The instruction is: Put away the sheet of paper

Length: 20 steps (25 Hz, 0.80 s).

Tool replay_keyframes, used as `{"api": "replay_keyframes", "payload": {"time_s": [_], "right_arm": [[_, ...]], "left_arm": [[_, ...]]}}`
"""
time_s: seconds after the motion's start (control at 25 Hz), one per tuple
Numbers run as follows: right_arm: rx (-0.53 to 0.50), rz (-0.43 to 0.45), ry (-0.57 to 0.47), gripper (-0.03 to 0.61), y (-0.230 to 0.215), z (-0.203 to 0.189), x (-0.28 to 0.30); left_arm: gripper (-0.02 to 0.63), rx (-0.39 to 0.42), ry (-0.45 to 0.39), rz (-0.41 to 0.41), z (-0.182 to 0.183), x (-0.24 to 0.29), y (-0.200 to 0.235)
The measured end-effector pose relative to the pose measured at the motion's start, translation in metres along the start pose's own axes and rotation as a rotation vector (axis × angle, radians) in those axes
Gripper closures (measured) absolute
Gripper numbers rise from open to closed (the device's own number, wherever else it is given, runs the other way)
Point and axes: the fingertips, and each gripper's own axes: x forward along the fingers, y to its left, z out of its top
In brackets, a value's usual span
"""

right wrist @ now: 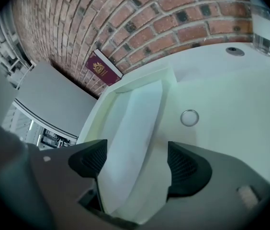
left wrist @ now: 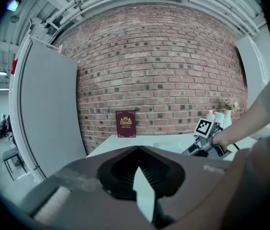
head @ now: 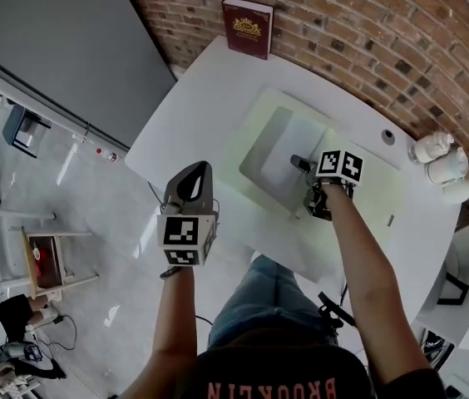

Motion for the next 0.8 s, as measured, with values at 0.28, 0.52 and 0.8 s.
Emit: {"api": "replay_keyframes", "payload": {"time_s": [0.28,0.52,0.8], "right_arm": [[-0.001,-0.001,-0.035,0.184,-0.017,-0.005,-0.028],[-0.035,0.048,-0.041,0.184,-0.016,-0.009,-0.056],[-0.099,0.118,-0.112,0.575,-0.003,-0.016,-0.101]], "left_arm": [[0.62,0.02,-0.032,-0.038,-0.002,-0.004,-0.015],[0.62,0.009,-0.051,-0.056,0.003,-0.016,-0.03],[0.62,0.012,-0.091,-0.057,0.013,-0.033,-0.048]]}}
